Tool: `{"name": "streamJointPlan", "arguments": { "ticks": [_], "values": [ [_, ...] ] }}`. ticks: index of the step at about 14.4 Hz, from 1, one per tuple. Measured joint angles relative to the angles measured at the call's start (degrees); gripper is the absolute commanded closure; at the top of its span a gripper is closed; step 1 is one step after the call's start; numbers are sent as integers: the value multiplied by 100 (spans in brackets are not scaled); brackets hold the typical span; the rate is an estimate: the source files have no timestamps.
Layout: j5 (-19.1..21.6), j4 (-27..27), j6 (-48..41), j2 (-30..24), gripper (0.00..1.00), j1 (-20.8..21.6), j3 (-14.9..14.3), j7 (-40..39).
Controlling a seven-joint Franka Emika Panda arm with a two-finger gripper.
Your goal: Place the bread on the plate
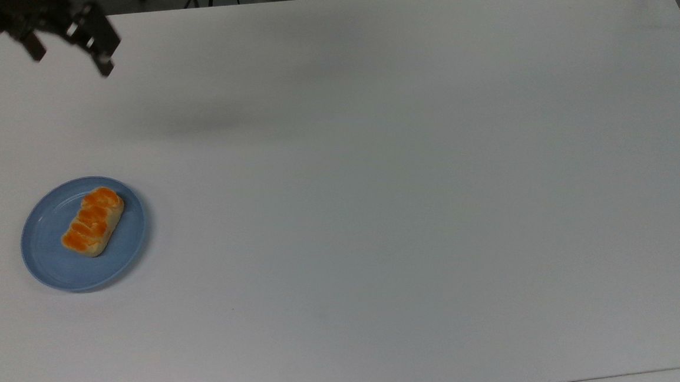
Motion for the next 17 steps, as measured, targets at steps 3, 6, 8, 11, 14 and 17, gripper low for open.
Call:
{"name": "streamJointPlan", "arguments": {
  "ticks": [3,6,8,11,14,17],
  "values": [
    [-1,-311,-490,-541,0,342,7,112],
    [-47,-870,-533,-985,0,807,7,184],
    [-127,-1051,-533,-1109,0,1049,-20,183],
    [-237,-1283,-419,-1149,0,1263,-75,-162],
    [-295,-1545,230,-1127,0,1278,-93,-304],
    [-295,-1572,344,-1132,0,1278,-116,-309]
  ]
}}
